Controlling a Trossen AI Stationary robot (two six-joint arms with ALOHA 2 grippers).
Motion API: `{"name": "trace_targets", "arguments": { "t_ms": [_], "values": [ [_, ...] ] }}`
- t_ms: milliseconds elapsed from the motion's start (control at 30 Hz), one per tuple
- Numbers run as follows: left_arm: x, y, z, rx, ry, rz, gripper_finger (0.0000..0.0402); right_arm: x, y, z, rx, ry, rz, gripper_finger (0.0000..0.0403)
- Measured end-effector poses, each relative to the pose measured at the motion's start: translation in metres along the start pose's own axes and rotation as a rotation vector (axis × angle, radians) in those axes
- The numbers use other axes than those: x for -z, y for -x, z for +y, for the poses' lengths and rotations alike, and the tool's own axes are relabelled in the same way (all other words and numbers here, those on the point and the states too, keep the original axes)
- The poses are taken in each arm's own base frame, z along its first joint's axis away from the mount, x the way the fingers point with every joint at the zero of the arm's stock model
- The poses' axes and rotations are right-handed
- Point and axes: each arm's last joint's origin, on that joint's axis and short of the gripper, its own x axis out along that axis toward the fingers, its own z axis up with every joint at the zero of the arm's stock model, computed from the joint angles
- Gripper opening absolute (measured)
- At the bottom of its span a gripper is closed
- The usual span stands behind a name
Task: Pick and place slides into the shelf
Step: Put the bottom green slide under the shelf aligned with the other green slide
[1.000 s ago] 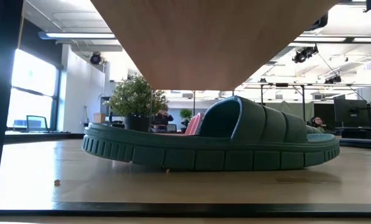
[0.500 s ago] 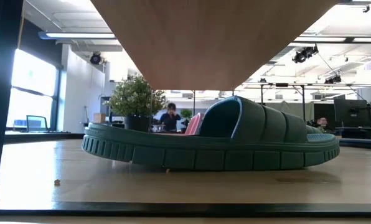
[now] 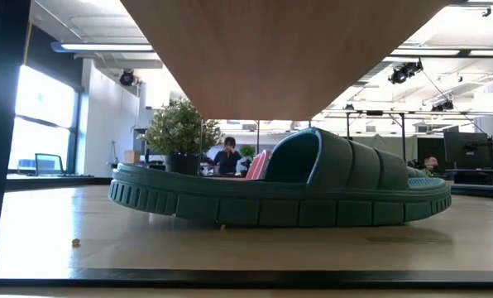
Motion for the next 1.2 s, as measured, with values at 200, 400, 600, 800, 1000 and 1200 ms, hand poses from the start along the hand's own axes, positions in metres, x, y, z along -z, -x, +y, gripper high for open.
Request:
{"name": "trace_targets", "arguments": {
  "t_ms": [200, 400, 600, 800, 1000, 1200],
  "values": [
    [0.003, -0.007, 0.002, 0.017, 0.004, 0.009, 0.0000, -0.005, -0.010, 0.002, -0.006, 0.013, 0.034, 0.0165],
    [0.006, -0.011, 0.005, 0.017, 0.007, 0.014, 0.0000, -0.007, -0.019, -0.004, 0.017, 0.001, 0.037, 0.0187],
    [0.011, -0.016, 0.008, 0.020, 0.008, 0.021, 0.0000, -0.009, -0.032, -0.009, 0.014, -0.003, 0.046, 0.0176],
    [0.010, -0.015, 0.008, 0.026, 0.008, 0.012, 0.0000, -0.010, -0.033, -0.010, 0.019, -0.001, 0.036, 0.0119],
    [0.010, -0.015, 0.007, 0.053, 0.027, -0.013, 0.0016, -0.010, -0.032, -0.010, 0.022, 0.003, 0.028, 0.0041],
    [0.010, -0.015, 0.006, 0.067, 0.031, -0.024, 0.0057, -0.010, -0.032, -0.010, 0.026, 0.009, 0.026, 0.0017]
  ]
}}
